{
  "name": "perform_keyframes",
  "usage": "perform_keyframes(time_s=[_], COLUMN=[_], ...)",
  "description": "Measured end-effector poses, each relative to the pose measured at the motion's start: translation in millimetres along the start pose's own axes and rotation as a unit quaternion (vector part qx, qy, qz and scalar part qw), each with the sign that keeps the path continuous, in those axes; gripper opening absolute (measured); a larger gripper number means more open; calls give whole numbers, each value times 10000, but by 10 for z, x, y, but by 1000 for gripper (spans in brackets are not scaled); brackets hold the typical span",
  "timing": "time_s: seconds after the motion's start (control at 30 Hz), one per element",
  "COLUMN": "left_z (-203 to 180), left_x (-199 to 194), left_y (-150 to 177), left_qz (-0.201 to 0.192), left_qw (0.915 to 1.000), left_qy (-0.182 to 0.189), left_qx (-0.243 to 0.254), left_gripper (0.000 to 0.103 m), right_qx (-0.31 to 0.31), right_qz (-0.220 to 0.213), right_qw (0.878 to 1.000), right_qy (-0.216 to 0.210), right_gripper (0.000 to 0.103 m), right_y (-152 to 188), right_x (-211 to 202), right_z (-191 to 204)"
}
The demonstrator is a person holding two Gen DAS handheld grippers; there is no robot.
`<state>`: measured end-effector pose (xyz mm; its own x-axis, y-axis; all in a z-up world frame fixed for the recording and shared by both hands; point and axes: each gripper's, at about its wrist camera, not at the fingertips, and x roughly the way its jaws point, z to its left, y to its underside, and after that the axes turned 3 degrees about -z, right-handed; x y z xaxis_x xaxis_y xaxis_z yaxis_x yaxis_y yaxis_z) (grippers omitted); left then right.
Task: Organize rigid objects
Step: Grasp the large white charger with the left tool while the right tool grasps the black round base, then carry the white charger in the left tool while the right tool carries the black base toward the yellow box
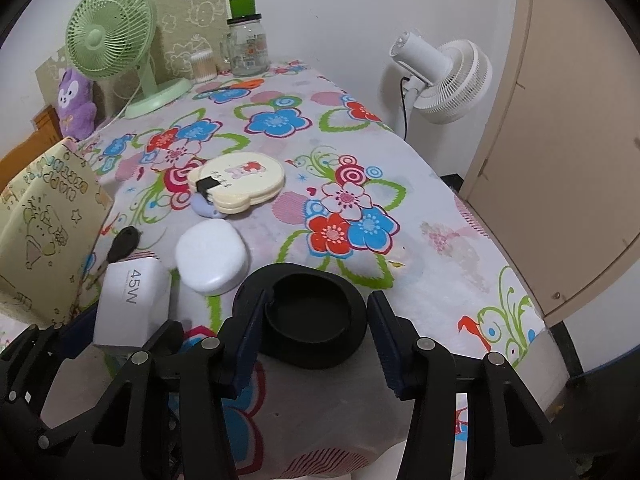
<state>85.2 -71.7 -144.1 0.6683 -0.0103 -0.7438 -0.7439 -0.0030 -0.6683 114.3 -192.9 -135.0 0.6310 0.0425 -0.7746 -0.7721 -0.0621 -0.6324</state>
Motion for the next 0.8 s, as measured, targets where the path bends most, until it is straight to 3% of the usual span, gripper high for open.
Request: perform_keyframes(time_s=[0.8], left_z=[67], left_x=[-436], left_y=[-117], left_qz=[-286], left_qw=[9996], left_qy=[24], left_qx=[68], left_gripper=[54], right_qx=[-69], right_qz=[-385], right_qw=[9992], right_qy=[-3], right_gripper=[54], right_y=[-118], right_x=[-518], right_z=[143])
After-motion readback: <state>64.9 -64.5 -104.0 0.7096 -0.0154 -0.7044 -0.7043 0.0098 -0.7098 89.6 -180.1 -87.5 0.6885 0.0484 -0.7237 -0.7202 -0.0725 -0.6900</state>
